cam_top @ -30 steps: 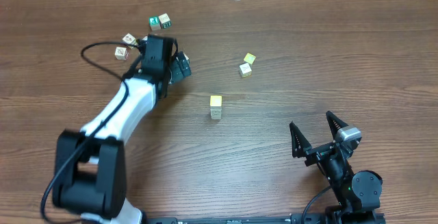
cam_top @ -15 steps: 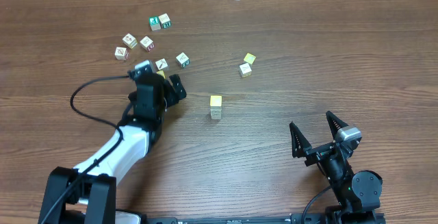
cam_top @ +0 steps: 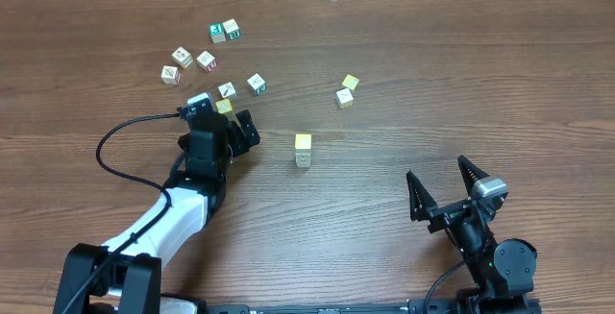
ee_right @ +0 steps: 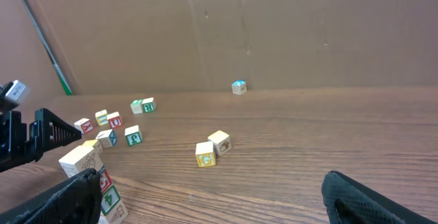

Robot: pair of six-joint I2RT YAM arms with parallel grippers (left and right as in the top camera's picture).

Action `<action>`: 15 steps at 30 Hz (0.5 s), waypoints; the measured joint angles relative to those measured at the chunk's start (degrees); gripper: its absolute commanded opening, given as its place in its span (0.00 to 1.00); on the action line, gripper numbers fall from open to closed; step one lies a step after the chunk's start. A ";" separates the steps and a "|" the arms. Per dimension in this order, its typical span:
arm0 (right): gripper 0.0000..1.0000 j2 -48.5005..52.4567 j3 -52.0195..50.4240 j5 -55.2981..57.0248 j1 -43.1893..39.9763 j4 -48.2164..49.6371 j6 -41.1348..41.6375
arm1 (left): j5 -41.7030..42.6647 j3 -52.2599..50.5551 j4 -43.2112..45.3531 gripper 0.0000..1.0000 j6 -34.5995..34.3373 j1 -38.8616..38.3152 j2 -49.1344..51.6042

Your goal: Form a tower

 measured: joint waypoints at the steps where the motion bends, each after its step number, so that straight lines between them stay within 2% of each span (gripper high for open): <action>1: 1.00 0.00 0.00 -0.02 0.00 0.00 0.02 | 0.00 -0.35 0.39 1.00 0.00 0.00 -0.22; 6: 1.00 0.00 0.00 -0.02 0.00 -0.02 0.02 | -0.02 -4.63 5.20 1.00 0.02 0.00 -3.02; 11: 1.00 0.00 0.00 -0.02 0.00 0.00 0.00 | -0.02 -12.87 16.09 1.00 0.04 0.00 -7.85; 15: 1.00 0.00 0.00 0.02 0.00 0.02 0.00 | -0.57 -18.43 20.70 1.00 0.04 0.00 -11.19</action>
